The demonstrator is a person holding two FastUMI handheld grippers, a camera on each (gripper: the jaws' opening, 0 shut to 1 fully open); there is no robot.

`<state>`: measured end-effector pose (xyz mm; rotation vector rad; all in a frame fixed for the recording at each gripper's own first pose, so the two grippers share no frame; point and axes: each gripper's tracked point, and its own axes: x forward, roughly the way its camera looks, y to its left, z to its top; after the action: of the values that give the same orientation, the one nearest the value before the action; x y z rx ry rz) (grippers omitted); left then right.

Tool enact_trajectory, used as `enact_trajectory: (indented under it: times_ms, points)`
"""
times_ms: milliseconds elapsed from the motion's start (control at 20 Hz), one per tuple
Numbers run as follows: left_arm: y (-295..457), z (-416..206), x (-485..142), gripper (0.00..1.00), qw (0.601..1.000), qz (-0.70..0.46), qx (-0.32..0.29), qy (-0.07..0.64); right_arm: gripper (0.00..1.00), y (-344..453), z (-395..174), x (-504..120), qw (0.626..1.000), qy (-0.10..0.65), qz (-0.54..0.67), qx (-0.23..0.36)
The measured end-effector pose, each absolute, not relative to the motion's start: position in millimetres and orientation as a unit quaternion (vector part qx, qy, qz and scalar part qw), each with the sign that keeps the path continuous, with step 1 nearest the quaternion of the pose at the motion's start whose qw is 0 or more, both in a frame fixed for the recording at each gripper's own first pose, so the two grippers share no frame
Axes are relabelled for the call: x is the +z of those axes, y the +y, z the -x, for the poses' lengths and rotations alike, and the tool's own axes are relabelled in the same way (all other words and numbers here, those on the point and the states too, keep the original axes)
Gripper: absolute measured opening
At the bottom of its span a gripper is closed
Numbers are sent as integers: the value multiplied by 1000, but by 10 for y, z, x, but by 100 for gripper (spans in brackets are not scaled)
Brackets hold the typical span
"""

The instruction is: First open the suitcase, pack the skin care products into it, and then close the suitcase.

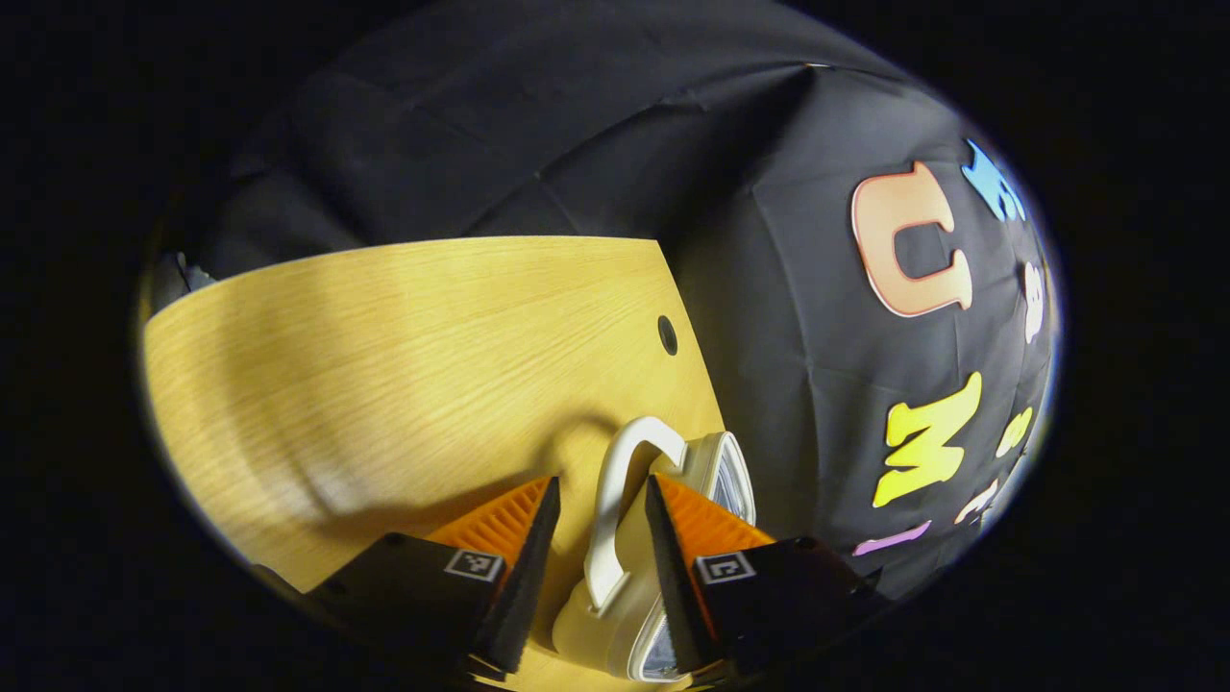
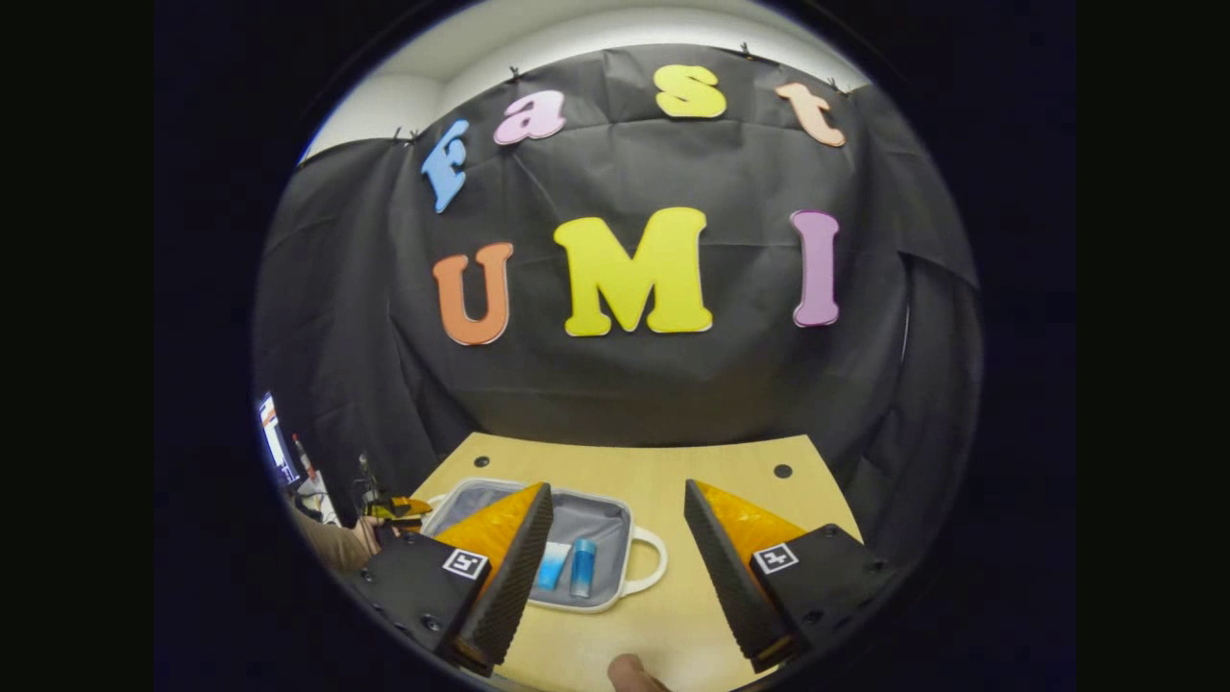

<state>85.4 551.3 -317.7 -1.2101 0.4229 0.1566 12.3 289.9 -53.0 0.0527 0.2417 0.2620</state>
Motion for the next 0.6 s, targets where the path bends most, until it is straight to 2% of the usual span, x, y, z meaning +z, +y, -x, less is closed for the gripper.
enact_trajectory:
  times_ms: [50, 100, 150, 200, 250, 350, 400, 450, 600]
  points:
    - [5466, -875, -3150, 46, 795, 570, 63, 197, 81, 2857, -129, -534, 985, 120, -28, 125]
    - [5455, -865, -3161, 38, 796, 567, 66, 202, 81, 2822, -130, -507, 985, 117, -28, 123]
    - [5476, -845, -3194, 12, 801, 557, 76, 207, 81, 2783, -135, -490, 986, 113, -27, 119]
    - [5480, -807, -3167, 17, 808, 547, 79, 205, 81, 2744, -140, -461, 987, 107, -25, 117]
    - [5469, -851, -3092, 11, 817, 536, 77, 199, 81, 2709, -142, -451, 988, 104, -22, 115]
    - [5453, -877, -2883, 5, 839, 508, 67, 185, 81, 2653, -127, -397, 988, 96, -25, 114]
    - [5446, -870, -2768, 4, 847, 496, 61, 179, 78, 2622, -121, -357, 989, 91, -28, 114]
    - [5422, -887, -2636, 3, 854, 487, 57, 173, 81, 2579, -133, -323, 989, 85, -30, 118]
    - [5290, -913, -2114, 3, 878, 454, 34, 149, 81, 2450, -154, -183, 990, 64, -33, 125]
